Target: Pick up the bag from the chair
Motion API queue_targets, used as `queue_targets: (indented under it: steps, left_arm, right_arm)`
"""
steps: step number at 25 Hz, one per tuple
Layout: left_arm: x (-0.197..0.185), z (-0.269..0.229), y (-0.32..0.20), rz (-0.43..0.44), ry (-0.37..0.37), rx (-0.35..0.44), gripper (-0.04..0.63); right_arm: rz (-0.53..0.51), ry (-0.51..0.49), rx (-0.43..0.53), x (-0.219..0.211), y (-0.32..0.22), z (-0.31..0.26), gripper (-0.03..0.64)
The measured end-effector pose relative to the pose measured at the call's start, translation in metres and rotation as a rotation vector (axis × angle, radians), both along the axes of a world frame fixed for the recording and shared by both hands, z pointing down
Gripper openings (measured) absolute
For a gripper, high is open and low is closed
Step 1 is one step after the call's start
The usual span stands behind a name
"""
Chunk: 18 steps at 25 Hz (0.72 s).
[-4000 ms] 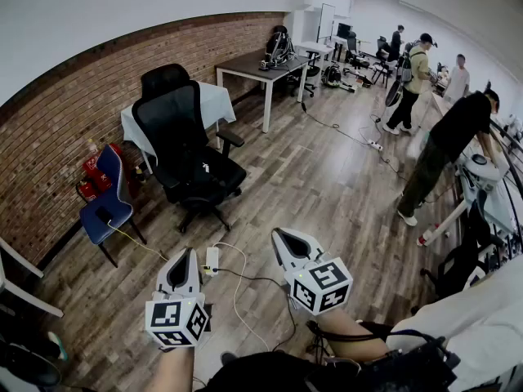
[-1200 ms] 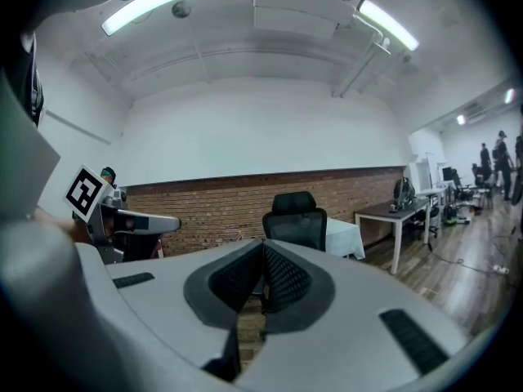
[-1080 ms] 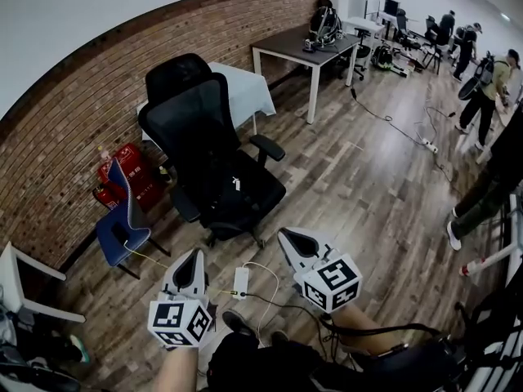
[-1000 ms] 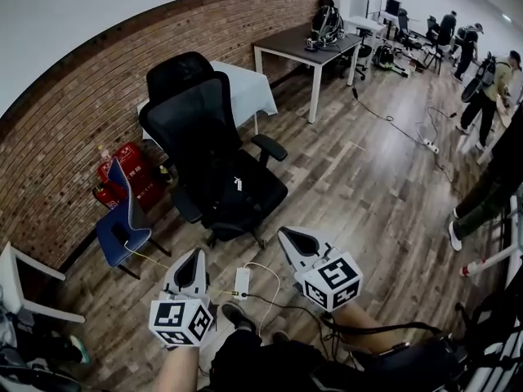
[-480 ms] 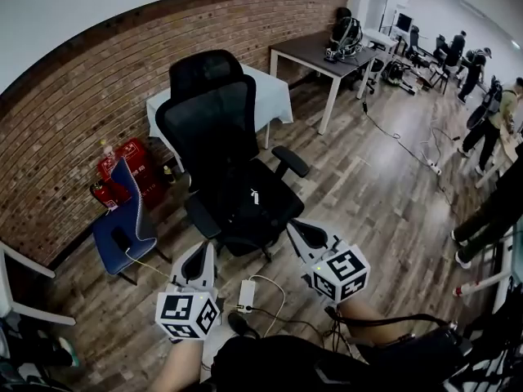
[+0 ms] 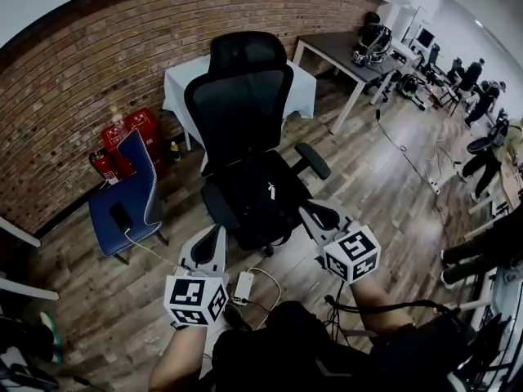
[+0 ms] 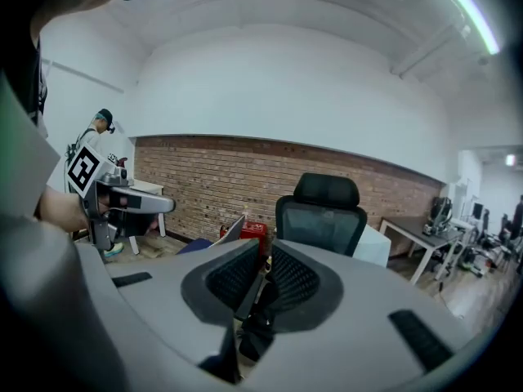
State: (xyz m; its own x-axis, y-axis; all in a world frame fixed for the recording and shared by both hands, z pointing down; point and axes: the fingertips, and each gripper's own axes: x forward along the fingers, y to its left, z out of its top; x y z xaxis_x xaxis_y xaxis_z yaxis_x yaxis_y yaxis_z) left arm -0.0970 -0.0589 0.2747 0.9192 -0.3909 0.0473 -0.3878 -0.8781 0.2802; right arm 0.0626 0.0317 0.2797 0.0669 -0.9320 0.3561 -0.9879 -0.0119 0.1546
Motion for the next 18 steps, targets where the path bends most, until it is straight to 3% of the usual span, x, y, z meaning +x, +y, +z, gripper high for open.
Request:
queue_targets:
  steps: [4, 14, 18]
  left_arm:
    - [-0.007, 0.007, -0.015, -0.035, -0.011, -0.019, 0.009]
    - [0.011, 0.039, -0.041, -0.130, -0.079, -0.031, 0.011]
    - [0.031, 0.057, -0.047, -0.201, -0.104, -0.086, 0.011]
  right_arm:
    - [-0.069, 0.023, -0.046, 0.003, -0.033, 0.011, 0.141]
    - [-0.415, 0.075, -0.196, 0.017, -0.111, 0.067, 0.236]
    - [-0.585, 0.115, -0.287, 0.036, -0.139, 0.103, 0.276]
